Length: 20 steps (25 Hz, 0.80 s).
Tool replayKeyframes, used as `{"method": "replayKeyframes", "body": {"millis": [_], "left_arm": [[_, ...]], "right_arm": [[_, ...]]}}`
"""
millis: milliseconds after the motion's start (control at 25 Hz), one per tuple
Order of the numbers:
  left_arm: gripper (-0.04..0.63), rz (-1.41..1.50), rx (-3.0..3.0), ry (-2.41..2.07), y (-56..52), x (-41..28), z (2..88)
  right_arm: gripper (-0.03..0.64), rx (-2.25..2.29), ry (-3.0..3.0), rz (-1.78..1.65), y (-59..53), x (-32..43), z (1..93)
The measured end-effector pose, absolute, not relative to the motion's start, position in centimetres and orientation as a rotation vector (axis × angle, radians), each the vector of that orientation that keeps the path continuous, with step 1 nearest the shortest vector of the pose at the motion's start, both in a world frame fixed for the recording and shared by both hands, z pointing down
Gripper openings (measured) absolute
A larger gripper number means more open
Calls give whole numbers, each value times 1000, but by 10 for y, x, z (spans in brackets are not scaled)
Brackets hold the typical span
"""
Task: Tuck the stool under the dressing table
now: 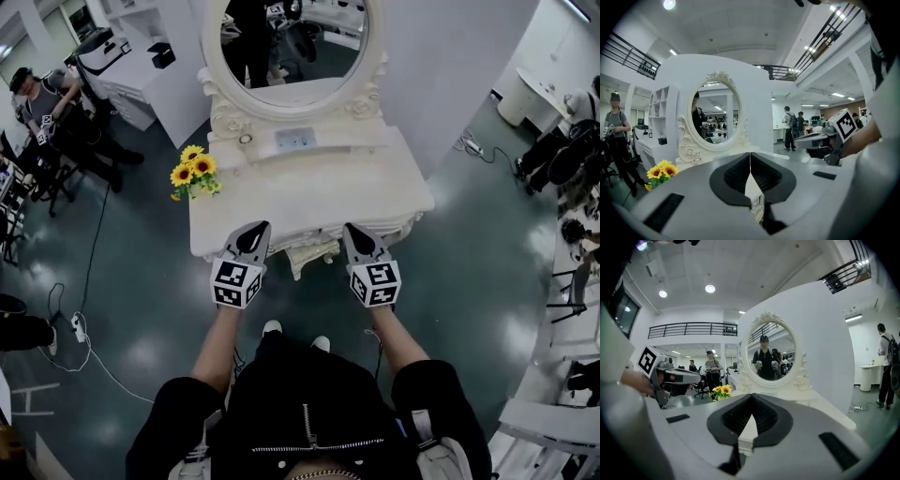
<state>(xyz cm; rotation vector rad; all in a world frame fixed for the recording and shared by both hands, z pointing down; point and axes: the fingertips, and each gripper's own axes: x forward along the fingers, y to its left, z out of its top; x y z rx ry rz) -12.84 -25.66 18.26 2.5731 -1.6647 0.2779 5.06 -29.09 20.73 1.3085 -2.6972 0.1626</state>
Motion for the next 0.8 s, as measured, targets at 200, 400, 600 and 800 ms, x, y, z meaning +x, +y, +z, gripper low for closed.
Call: {"method": "replayKeyframes", "body": {"millis": [200, 400, 600, 800], "left_arm": [[21, 272, 2538, -1704, -247, -128, 185], [21, 268, 2532, -1740, -243, -130, 179], [21, 269, 2524, -1753, -237, -132, 178], [21, 276, 2508, -1768, -235, -137, 185]], "right_arm": [[3, 1262, -2725, 135, -284, 53, 203], [3, 1242, -2759, 110, -282, 48, 192], [3, 1239, -2771, 116, -278, 45, 191], [3, 1228, -2777, 118, -278, 41, 197]]}}
